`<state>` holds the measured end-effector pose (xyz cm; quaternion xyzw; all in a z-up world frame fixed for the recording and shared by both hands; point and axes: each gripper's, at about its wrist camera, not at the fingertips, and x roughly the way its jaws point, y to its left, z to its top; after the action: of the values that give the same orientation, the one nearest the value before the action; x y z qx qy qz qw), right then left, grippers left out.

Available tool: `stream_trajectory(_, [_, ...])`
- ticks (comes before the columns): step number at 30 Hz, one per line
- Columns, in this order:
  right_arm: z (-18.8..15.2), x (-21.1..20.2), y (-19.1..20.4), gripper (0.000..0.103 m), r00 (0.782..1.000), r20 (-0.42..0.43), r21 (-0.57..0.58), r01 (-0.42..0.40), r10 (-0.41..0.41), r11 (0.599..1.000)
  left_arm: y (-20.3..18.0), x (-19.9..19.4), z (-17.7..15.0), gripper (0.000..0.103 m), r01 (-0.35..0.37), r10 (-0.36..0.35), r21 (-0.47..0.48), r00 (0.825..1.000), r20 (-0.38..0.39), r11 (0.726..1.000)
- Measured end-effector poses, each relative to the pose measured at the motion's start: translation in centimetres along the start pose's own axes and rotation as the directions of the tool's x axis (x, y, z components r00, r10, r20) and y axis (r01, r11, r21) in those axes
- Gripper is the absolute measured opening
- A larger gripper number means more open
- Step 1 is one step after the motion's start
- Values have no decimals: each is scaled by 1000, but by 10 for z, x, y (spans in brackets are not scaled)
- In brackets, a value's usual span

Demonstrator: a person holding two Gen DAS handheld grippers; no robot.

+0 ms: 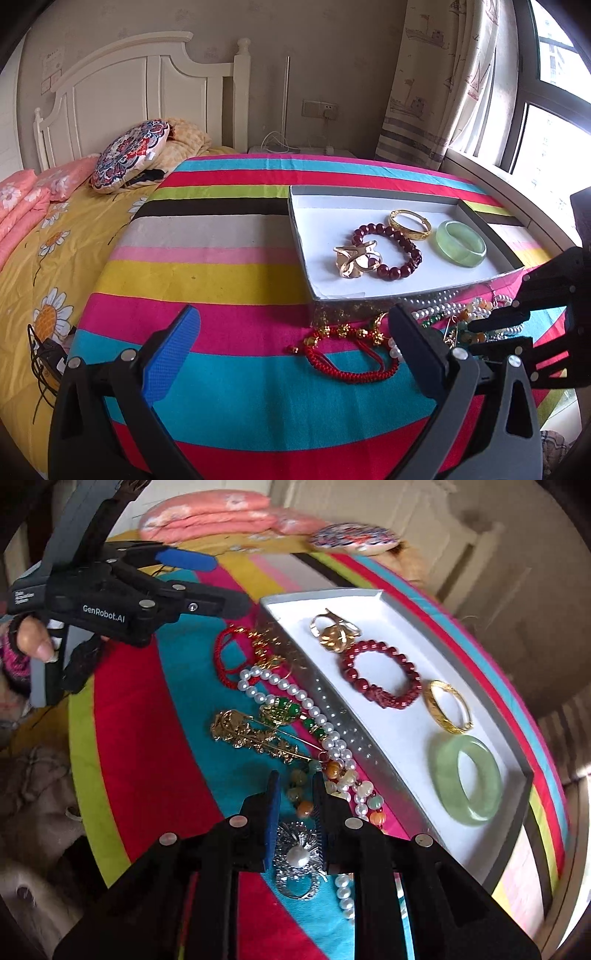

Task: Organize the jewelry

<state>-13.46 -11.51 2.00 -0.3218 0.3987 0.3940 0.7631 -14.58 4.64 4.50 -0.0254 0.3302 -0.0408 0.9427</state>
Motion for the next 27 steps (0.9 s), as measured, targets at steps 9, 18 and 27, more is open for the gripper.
stream_trajectory(9, [-46,-44,-36,10,963,269,320,-62,-28,945,2,-8,-1,101,62,-62,-4,997,38,998])
stream_trajectory(18, [-118,-95,-82,10,828,543,630,-291,-140,720,-44,-29,-19,101,125,-128,151,992,11,981])
stream_trajectory(27, [-143,-114,-86,10,789,593,642,-340,-163,687,-95,-23,-31,99,215,-205,262,977,-66,941])
